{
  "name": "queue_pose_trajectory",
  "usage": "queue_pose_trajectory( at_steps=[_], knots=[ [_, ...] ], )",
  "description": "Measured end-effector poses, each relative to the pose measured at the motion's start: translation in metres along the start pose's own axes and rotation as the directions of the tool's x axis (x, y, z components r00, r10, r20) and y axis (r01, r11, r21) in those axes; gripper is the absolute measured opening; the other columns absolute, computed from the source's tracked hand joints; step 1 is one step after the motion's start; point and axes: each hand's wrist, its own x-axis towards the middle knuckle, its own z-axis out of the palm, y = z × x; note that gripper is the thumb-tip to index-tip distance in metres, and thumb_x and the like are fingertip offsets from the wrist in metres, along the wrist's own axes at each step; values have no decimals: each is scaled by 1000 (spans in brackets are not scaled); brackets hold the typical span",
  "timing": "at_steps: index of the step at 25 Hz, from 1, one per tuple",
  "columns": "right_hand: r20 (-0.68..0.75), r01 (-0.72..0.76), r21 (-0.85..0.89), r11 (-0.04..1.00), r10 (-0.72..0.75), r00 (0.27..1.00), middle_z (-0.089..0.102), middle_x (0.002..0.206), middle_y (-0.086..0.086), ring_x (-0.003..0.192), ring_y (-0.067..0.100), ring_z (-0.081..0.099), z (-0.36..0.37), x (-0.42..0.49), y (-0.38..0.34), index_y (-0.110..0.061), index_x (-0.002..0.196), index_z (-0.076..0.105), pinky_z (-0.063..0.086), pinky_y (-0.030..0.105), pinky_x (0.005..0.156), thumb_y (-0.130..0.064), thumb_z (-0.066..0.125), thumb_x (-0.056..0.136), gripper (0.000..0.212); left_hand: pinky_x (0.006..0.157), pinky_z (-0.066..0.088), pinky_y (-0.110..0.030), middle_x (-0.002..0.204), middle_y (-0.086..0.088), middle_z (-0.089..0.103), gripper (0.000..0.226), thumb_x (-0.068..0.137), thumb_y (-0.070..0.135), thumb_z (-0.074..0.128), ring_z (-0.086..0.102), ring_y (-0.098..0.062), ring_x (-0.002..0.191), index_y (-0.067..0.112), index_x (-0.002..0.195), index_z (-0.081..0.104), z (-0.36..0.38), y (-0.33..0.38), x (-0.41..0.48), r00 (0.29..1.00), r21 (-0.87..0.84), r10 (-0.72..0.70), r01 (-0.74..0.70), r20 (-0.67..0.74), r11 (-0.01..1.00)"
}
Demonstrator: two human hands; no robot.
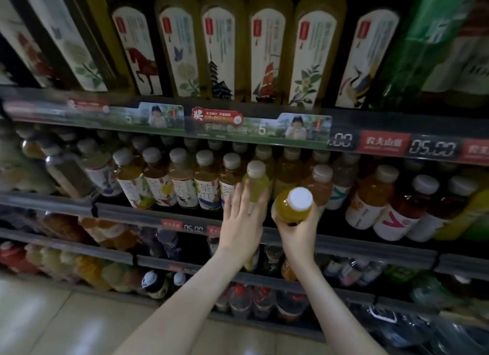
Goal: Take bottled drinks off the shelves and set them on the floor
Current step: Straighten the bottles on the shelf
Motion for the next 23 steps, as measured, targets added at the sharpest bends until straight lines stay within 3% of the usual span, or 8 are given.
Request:
queue_pose_trajectory(
  at_steps=[3, 6, 8, 10, 12, 16, 19, 23],
  knots=[
    [4, -42, -167, 985, 43, 999, 47, 131, 10, 120, 22, 48, 20, 10, 10, -8, 138, 29, 43, 34, 97, -12, 82, 72, 84, 110, 15, -54, 149, -23, 31, 72, 79, 31, 67, 23, -40, 138, 18, 143, 37, 11, -17, 10, 989, -12, 127, -128, -73, 992],
    [-56, -21, -424, 906, -3, 998, 45, 135, 21, 125, 35, 45, 34, 17, 11, -3, 140, 27, 39, 44, 104, -15, 86, 66, 95, 108, 18, -58, 148, -22, 26, 75, 74, 29, 70, 21, -39, 137, 19, 141, 38, 19, -30, 16, 980, -3, 174, -175, -94, 985],
    [-88, 35, -685, 728, -130, 988, 43, 136, 28, 126, 42, 38, 35, 16, 12, 1, 140, 31, 31, 53, 105, -20, 89, 61, 99, 108, 22, -59, 149, -25, 26, 73, 74, 24, 65, 24, -41, 138, 18, 140, 35, 22, -31, 22, 983, -25, 143, -147, -115, 989],
    [-3, 176, -817, 550, -309, 951, 44, 134, 27, 124, 40, 34, 27, 15, 17, -4, 142, 30, 35, 61, 100, -22, 88, 59, 103, 107, 27, -56, 148, -26, 30, 69, 76, 21, 56, 32, -40, 136, 18, 141, 36, 21, -28, 30, 979, -33, 143, -149, -142, 988],
    [132, 292, -868, 402, -380, 916, 42, 139, 23, 129, 36, 31, 18, 16, 24, -10, 148, 20, 34, 66, 101, -22, 87, 59, 112, 108, 30, -53, 148, -26, 31, 66, 77, 16, 55, 34, -40, 136, 17, 141, 42, 20, -25, 37, 978, -36, 159, -165, -136, 986],
    [229, 361, -889, 282, -410, 883, 27, 151, 16, 139, 31, 25, 10, 19, 21, -14, 153, 5, 25, 63, 107, -21, 86, 59, 125, 110, 25, -55, 152, -26, 19, 80, 71, 13, 70, 21, -41, 139, 16, 144, 38, 9, -11, 31, 989, -88, 109, -118, -103, 989],
    [285, 431, -854, 292, -429, 857, 19, 156, 16, 144, 32, 17, 1, 2, 3, -17, 154, 3, 15, 60, 110, -25, 83, 64, 121, 111, 21, -55, 155, -19, 12, 75, 81, 24, 58, 13, -37, 142, 20, 148, 27, -23, 7, 24, 969, -117, 182, -203, -167, 972],
    [303, 515, -797, 316, -528, 793, 20, 155, 17, 144, 31, 16, -27, -5, -53, -13, 152, 16, 11, 49, 113, -27, 66, 78, 91, 114, 18, -50, 156, -17, 8, 69, 88, 28, 42, 10, -33, 144, 23, 151, 15, -76, 23, 36, 937, -197, 248, -299, -245, 934]
  ],
)
